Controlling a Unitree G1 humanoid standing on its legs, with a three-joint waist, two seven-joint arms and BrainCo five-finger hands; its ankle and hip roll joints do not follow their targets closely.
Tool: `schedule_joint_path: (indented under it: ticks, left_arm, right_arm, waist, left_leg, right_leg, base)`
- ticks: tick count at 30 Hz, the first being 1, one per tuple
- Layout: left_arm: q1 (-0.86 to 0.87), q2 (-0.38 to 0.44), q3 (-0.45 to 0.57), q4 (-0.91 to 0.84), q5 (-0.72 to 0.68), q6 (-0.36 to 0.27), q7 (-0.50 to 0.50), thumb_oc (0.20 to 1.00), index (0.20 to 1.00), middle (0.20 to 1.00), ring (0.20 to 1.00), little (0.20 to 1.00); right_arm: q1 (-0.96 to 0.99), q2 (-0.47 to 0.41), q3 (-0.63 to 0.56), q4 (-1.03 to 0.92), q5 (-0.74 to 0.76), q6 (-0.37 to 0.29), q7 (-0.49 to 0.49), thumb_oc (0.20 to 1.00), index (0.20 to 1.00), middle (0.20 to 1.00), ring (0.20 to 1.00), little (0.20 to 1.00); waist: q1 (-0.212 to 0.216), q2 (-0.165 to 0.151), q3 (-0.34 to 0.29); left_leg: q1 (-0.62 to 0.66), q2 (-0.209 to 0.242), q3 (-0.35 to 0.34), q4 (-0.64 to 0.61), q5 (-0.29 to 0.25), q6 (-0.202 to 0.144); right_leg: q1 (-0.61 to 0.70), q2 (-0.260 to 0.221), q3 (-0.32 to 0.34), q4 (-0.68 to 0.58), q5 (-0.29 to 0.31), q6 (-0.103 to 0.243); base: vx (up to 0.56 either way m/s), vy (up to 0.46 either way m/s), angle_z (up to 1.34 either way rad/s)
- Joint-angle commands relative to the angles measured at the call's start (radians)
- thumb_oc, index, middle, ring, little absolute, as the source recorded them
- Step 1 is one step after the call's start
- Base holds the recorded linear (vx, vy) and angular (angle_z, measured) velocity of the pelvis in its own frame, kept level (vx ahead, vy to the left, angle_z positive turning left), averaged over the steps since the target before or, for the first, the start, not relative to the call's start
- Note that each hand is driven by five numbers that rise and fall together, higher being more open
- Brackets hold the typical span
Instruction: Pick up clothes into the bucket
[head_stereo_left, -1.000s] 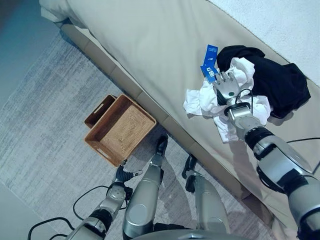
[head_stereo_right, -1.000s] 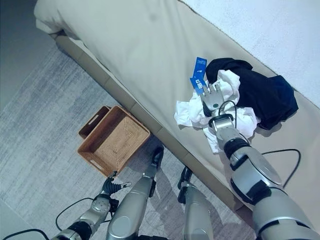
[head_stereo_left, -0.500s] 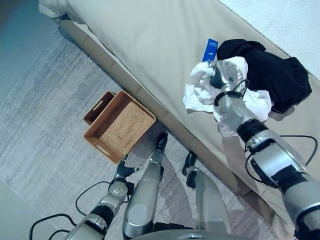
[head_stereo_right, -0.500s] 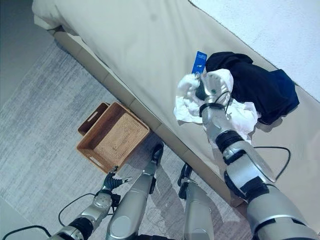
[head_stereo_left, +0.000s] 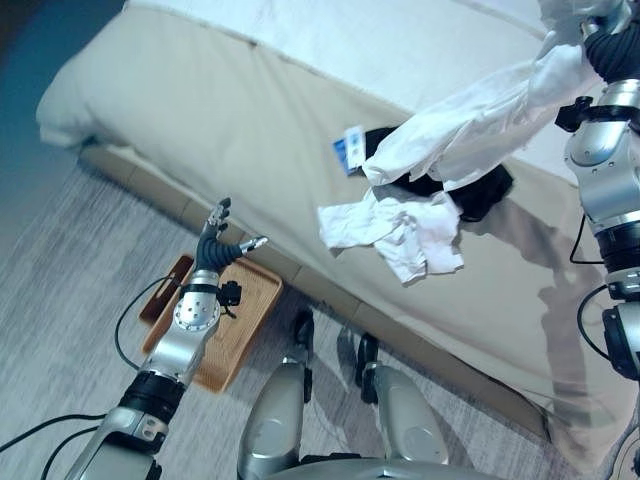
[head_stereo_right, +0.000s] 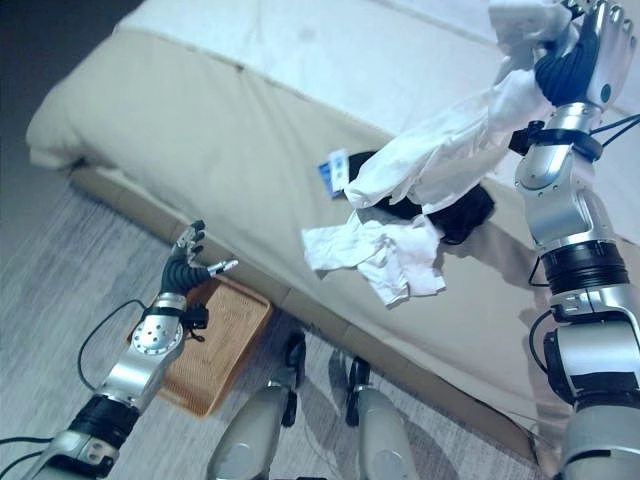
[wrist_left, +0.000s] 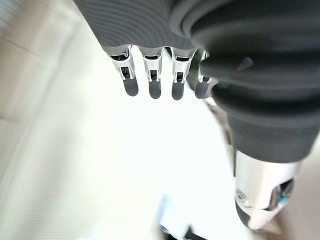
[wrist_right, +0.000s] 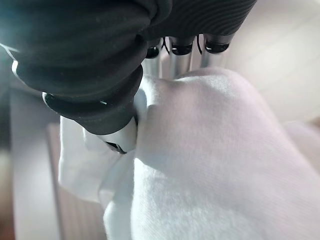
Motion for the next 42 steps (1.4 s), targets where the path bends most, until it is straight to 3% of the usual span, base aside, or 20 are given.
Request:
schedule_joint_path:
  ticks: [1, 4, 6, 7, 8, 9, 10, 15, 19, 25, 33, 39, 41, 42]
  left_arm:
    - [0.024, 0.003, 0.002, -0.074, -0.037, -0.046, -0.038, 1.000, 1.000, 1.000, 1.000, 1.000]
    - [-0.005, 0.025, -0.003, -0.139, -0.088, -0.041, -0.078, 1.000, 1.000, 1.000, 1.000, 1.000]
    - [-0.058, 0.057, -0.057, -0.184, -0.143, -0.009, -0.138, 1.000, 1.000, 1.000, 1.000, 1.000]
    - [-0.059, 0.058, -0.059, -0.183, -0.144, -0.008, -0.138, 1.000, 1.000, 1.000, 1.000, 1.000]
    - [-0.136, 0.088, -0.124, -0.185, -0.163, 0.017, -0.175, 1.000, 1.000, 1.000, 1.000, 1.000]
    - [-0.139, 0.088, -0.127, -0.182, -0.164, 0.016, -0.175, 1.000, 1.000, 1.000, 1.000, 1.000]
    - [-0.220, 0.117, -0.193, -0.178, -0.187, 0.032, -0.198, 1.000, 1.000, 1.000, 1.000, 1.000]
    - [-0.378, 0.101, -0.333, -0.108, -0.205, 0.073, -0.215, 1.000, 1.000, 1.000, 1.000, 1.000]
    - [-0.421, 0.047, -0.368, -0.029, -0.184, 0.092, -0.200, 1.000, 1.000, 1.000, 1.000, 1.000]
    - [-0.450, -0.097, -0.398, 0.149, -0.186, 0.123, -0.172, 1.000, 1.000, 1.000, 1.000, 1.000]
    - [-0.449, -0.191, -0.409, 0.247, -0.231, 0.153, -0.136, 1.000, 1.000, 1.000, 1.000, 1.000]
    - [-0.472, -0.177, -0.476, 0.190, -0.343, 0.156, -0.184, 1.000, 1.000, 1.000, 1.000, 1.000]
    - [-0.503, -0.109, -0.541, 0.107, -0.453, 0.155, -0.235, 1.000, 1.000, 1.000, 1.000, 1.000]
    - [-0.558, -0.015, -0.628, 0.039, -0.586, 0.167, -0.303, 1.000, 1.000, 1.000, 1.000, 1.000]
  right_arm:
    - [0.003, -0.032, 0.013, -0.086, 0.040, -0.068, 0.029, 0.200, 0.200, 0.200, 0.200, 0.200]
    - [0.028, -0.016, 0.022, -0.155, 0.119, -0.114, 0.091, 0.200, 0.200, 0.200, 0.200, 0.200]
    - [0.090, -0.007, 0.040, -0.233, 0.252, -0.151, 0.205, 0.200, 0.200, 0.200, 0.200, 0.200]
    - [0.093, -0.009, 0.037, -0.234, 0.254, -0.151, 0.207, 0.200, 0.200, 0.200, 0.200, 0.200]
    - [0.114, -0.014, 0.070, -0.277, 0.353, -0.157, 0.284, 0.200, 0.200, 0.200, 0.200, 0.200]
    - [0.116, -0.016, 0.067, -0.279, 0.355, -0.156, 0.285, 0.200, 0.200, 0.200, 0.200, 0.200]
    - [0.112, -0.030, 0.116, -0.320, 0.412, -0.150, 0.351, 0.200, 0.200, 0.200, 0.200, 0.200]
    - [0.084, -0.057, 0.224, -0.395, 0.474, -0.131, 0.440, 0.200, 0.200, 0.200, 0.200, 0.200]
    - [0.064, -0.054, 0.265, -0.433, 0.494, -0.128, 0.470, 0.200, 0.200, 0.200, 0.200, 0.200]
    - [0.046, -0.005, 0.324, -0.547, 0.543, -0.142, 0.512, 0.200, 0.200, 0.200, 0.200, 0.200]
    - [0.020, 0.072, 0.352, -0.624, 0.571, -0.154, 0.502, 0.200, 0.200, 0.200, 0.200, 0.200]
    - [-0.008, 0.077, 0.374, -0.635, 0.588, -0.152, 0.495, 0.200, 0.200, 0.200, 0.200, 0.200]
    - [-0.013, 0.068, 0.383, -0.638, 0.611, -0.157, 0.499, 0.200, 0.200, 0.200, 0.200, 0.200]
    - [-0.018, 0.053, 0.405, -0.633, 0.628, -0.162, 0.509, 0.200, 0.200, 0.200, 0.200, 0.200]
  waist:
    - [-0.028, -0.032, -0.129]
    - [-0.044, -0.033, -0.178]
    - [-0.061, -0.027, -0.228]
    - [-0.059, -0.028, -0.227]
    - [-0.076, -0.021, -0.260]
    - [-0.074, -0.021, -0.258]
    - [-0.087, -0.013, -0.284]
    - [-0.102, -0.001, -0.329]
    - [-0.107, 0.003, -0.345]
    - [-0.113, 0.007, -0.366]
    - [-0.109, 0.012, -0.360]
    - [-0.108, 0.013, -0.352]
    - [-0.108, 0.017, -0.351]
    - [-0.108, 0.022, -0.353]
  left_leg:
    - [0.059, -0.024, -0.040, 0.062, -0.130, 0.024]
    - [0.107, -0.016, -0.008, 0.053, -0.142, 0.028]
    - [0.158, -0.007, 0.010, 0.030, -0.144, 0.027]
    - [0.162, -0.007, 0.010, 0.027, -0.143, 0.026]
    - [0.188, -0.001, 0.018, 0.005, -0.138, 0.025]
    - [0.191, -0.001, 0.017, 0.001, -0.136, 0.025]
    - [0.212, 0.003, 0.025, -0.018, -0.131, 0.023]
    - [0.263, 0.007, 0.039, -0.051, -0.122, 0.019]
    - [0.277, 0.008, 0.040, -0.060, -0.119, 0.015]
    - [0.292, 0.008, 0.036, -0.077, -0.110, 0.013]
    - [0.292, 0.004, 0.032, -0.070, -0.113, 0.019]
    - [0.284, 0.001, 0.025, -0.058, -0.114, 0.020]
    - [0.280, -0.001, 0.021, -0.054, -0.114, 0.018]
    - [0.277, 0.000, 0.020, -0.053, -0.113, 0.014]
  right_leg:
    - [0.083, -0.008, 0.009, -0.140, 0.100, 0.050]
    - [0.116, 0.007, 0.045, -0.153, 0.102, 0.053]
    - [0.159, 0.012, 0.061, -0.168, 0.099, 0.053]
    - [0.162, 0.013, 0.061, -0.170, 0.099, 0.053]
    - [0.183, 0.015, 0.065, -0.185, 0.100, 0.055]
    - [0.186, 0.015, 0.064, -0.187, 0.100, 0.055]
    - [0.200, 0.015, 0.068, -0.198, 0.103, 0.058]
    - [0.243, 0.015, 0.066, -0.211, 0.105, 0.061]
    - [0.261, 0.012, 0.057, -0.221, 0.106, 0.062]
    - [0.281, 0.004, 0.038, -0.231, 0.108, 0.062]
    - [0.283, -0.002, 0.035, -0.227, 0.110, 0.063]
    - [0.282, -0.004, 0.030, -0.222, 0.110, 0.063]
    - [0.281, -0.005, 0.027, -0.224, 0.111, 0.063]
    - [0.284, -0.006, 0.021, -0.228, 0.112, 0.065]
  base:
    - [0.08, 0.012, -0.34]
    - [0.07, -0.008, -0.37]
    - [0.09, -0.026, -0.36]
    - [0.08, -0.027, -0.36]
    - [0.04, -0.016, -0.19]
    - [0.05, -0.019, -0.07]
    - [0.00, 0.000, 0.00]
    - [0.05, -0.007, -0.04]
    - [0.00, 0.000, 0.00]
    - [0.00, 0.000, 0.00]
    - [0.00, 0.000, 0.00]
    - [0.00, 0.000, 0.00]
    - [0.00, 0.000, 0.00]
    - [0.00, 0.000, 0.00]
